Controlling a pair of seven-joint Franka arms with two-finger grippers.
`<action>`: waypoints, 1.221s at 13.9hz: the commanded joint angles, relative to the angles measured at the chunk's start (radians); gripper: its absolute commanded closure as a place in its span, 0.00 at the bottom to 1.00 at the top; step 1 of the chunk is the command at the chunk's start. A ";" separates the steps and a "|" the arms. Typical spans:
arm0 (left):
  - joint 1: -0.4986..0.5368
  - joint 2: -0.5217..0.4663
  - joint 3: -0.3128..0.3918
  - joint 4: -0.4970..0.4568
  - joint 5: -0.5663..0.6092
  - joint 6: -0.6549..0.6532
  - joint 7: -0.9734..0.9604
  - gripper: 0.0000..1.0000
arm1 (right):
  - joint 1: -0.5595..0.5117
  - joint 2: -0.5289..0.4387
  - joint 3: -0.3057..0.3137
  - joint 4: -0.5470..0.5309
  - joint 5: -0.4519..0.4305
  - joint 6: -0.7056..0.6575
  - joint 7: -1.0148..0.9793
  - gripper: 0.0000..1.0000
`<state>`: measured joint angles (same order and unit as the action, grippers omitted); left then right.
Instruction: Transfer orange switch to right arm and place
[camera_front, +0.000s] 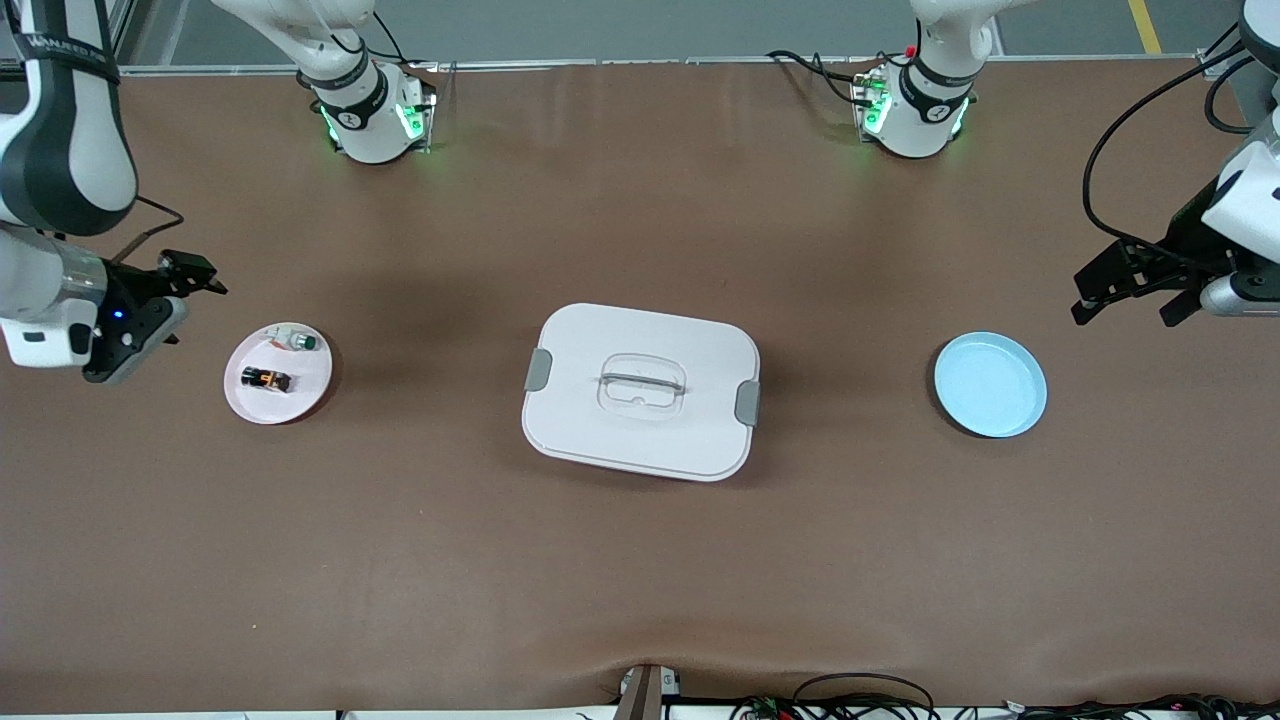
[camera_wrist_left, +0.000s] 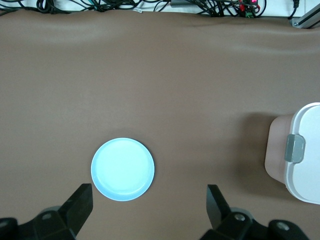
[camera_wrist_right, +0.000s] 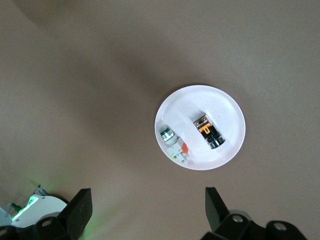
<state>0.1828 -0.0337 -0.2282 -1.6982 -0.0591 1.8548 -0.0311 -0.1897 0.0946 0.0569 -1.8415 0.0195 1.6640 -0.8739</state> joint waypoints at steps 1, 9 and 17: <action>-0.176 0.011 0.174 0.034 0.021 -0.034 0.003 0.00 | 0.001 -0.007 0.004 0.076 -0.012 -0.099 0.084 0.00; -0.189 0.057 0.182 0.080 0.022 -0.055 0.002 0.00 | 0.050 -0.004 0.008 0.143 -0.058 -0.170 0.250 0.00; -0.186 0.040 0.175 0.130 0.015 -0.194 -0.021 0.00 | 0.065 0.002 0.003 0.180 -0.064 -0.165 0.332 0.00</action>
<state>0.0046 0.0068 -0.0527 -1.5873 -0.0586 1.6871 -0.0336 -0.1278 0.0871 0.0629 -1.6868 -0.0220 1.5146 -0.5681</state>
